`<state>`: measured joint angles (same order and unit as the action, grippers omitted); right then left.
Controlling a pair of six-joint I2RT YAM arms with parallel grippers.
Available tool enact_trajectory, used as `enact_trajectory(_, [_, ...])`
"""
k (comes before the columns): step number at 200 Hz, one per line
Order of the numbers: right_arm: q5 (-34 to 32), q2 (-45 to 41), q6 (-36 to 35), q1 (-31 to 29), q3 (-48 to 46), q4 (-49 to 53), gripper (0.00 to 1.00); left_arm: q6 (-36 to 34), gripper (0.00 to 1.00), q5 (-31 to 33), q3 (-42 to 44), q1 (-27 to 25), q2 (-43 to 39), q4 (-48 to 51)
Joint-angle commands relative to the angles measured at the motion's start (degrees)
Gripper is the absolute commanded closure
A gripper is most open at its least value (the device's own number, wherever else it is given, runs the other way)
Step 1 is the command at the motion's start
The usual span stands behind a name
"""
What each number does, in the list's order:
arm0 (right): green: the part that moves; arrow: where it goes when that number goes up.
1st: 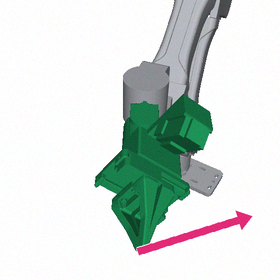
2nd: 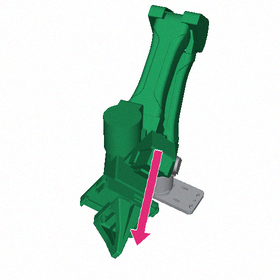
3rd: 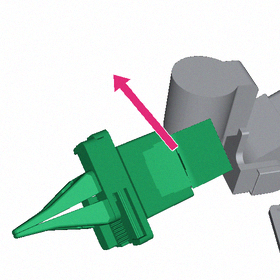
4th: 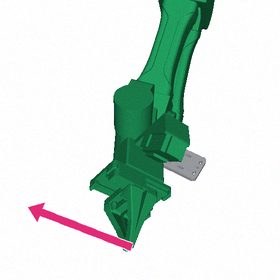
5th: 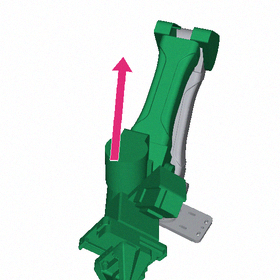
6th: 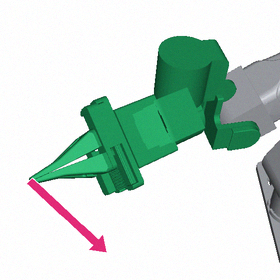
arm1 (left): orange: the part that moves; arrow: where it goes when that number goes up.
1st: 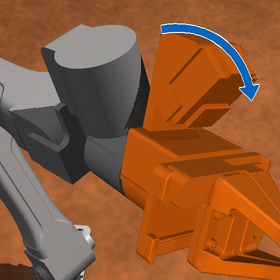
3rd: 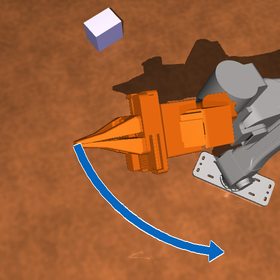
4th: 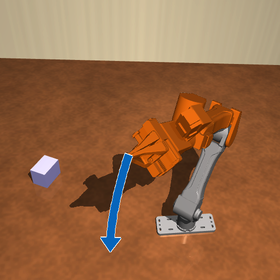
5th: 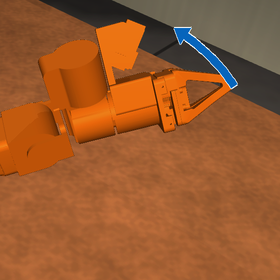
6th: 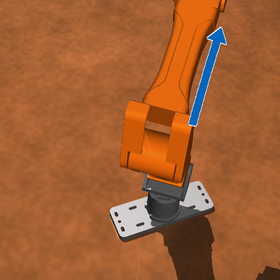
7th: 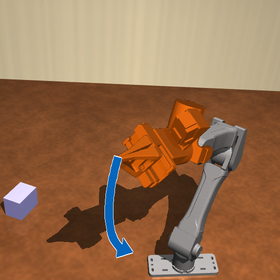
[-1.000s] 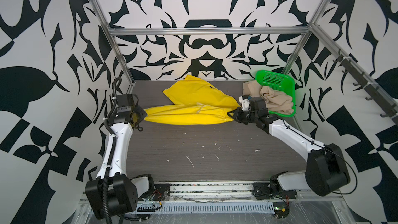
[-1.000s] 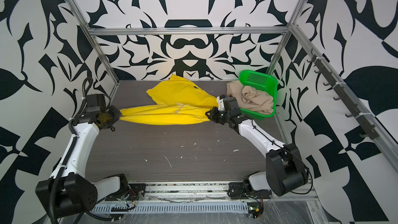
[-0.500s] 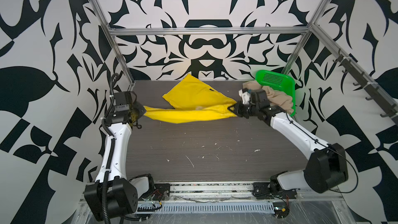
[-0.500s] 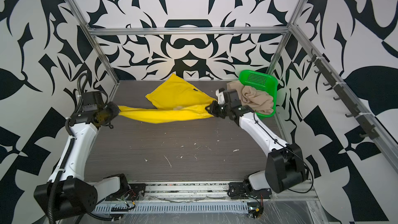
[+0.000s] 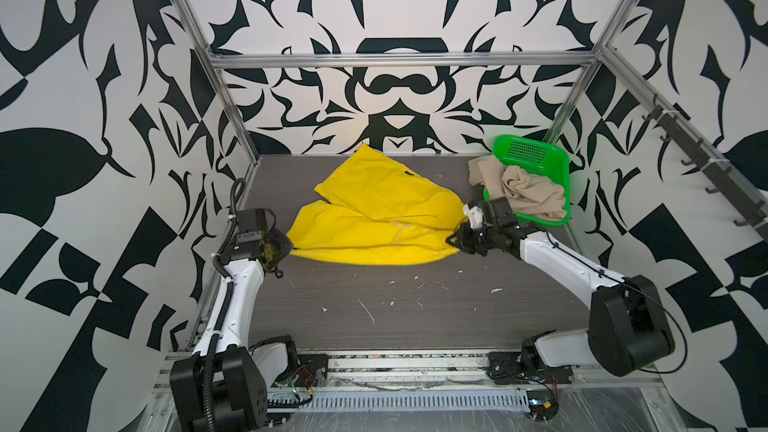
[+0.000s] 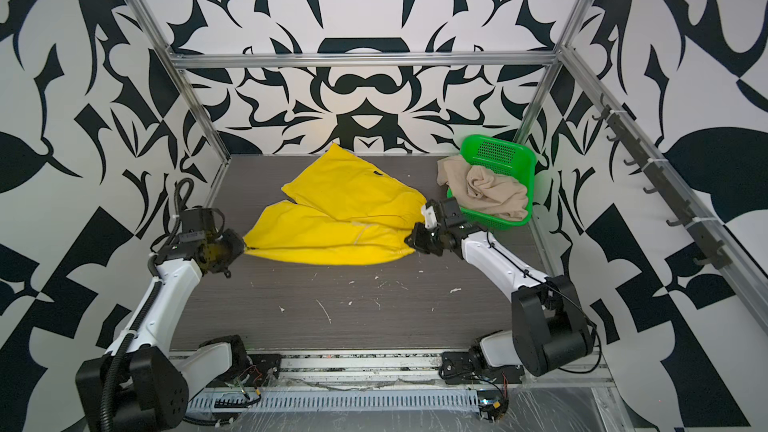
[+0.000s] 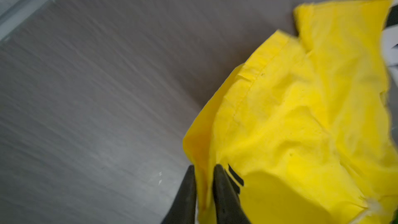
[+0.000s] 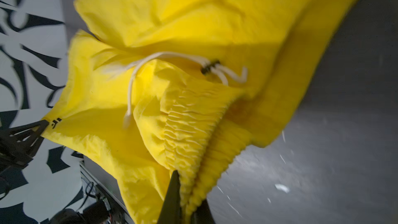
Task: Fold and stack the shorts
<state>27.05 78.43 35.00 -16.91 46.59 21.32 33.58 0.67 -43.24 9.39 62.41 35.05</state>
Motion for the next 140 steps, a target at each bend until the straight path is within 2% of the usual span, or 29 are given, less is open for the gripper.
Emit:
enact_trajectory(1, [-2.4, -4.3, 0.0, 0.3, -0.9, 7.2, 1.00, 3.3, 0.60, -2.4, -0.7, 0.3, -1.5, 3.7])
enact_trajectory(9, [-3.8, -4.9, -0.3, 0.3, -1.1, 10.5, 1.00, 3.1, 0.53, -2.9, -1.4, 0.3, -1.4, 5.2])
enact_trajectory(27, [-8.9, -7.0, -1.2, 0.3, -0.5, 17.4, 0.70, 2.3, 0.42, -3.0, -3.0, 0.4, -1.7, 6.5])
enact_trajectory(51, [-18.3, -10.7, -2.2, 0.3, 5.0, 24.6, 0.44, 1.7, 0.41, -3.7, -5.4, 0.3, -0.2, 4.3])
enact_trajectory(82, [-23.3, -10.4, -4.9, -1.0, 14.5, 26.4, 0.38, -1.4, 0.42, -12.7, -9.6, 0.3, 8.8, -1.1])
enact_trajectory(99, [-24.7, -8.6, -7.4, -5.9, 16.9, 21.5, 0.38, -2.3, 0.43, -17.5, -14.0, 0.3, 17.6, -1.2])
enact_trajectory(113, [-22.8, -5.3, -8.6, -10.4, 17.5, 15.7, 0.38, -2.8, 0.45, -20.8, -17.5, 0.3, 24.0, -1.3])
enact_trajectory(140, [-18.5, 4.8, -8.8, -17.3, 19.1, 3.8, 0.39, -2.3, 0.46, -23.2, -23.6, 0.3, 34.4, -1.4])
